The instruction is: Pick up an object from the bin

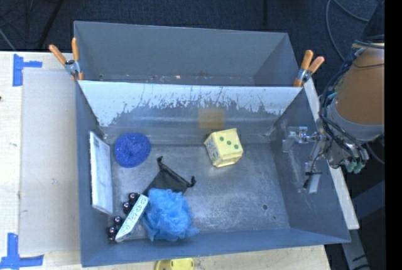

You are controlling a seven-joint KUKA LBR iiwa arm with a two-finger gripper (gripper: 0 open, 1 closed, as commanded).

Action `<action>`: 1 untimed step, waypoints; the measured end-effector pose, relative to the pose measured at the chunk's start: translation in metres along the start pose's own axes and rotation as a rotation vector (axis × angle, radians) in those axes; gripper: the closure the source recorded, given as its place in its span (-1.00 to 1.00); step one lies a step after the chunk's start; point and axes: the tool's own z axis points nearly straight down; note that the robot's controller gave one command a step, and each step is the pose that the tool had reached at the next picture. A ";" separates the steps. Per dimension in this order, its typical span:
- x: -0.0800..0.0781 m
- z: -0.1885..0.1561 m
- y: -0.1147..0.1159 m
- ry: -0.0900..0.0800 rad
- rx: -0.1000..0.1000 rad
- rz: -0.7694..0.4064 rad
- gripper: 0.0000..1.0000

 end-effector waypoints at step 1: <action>-0.002 -0.004 0.001 -0.007 0.001 -0.004 -1.00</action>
Offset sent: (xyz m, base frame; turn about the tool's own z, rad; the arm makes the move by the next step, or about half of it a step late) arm 0.0130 0.0375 -0.0840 -0.0171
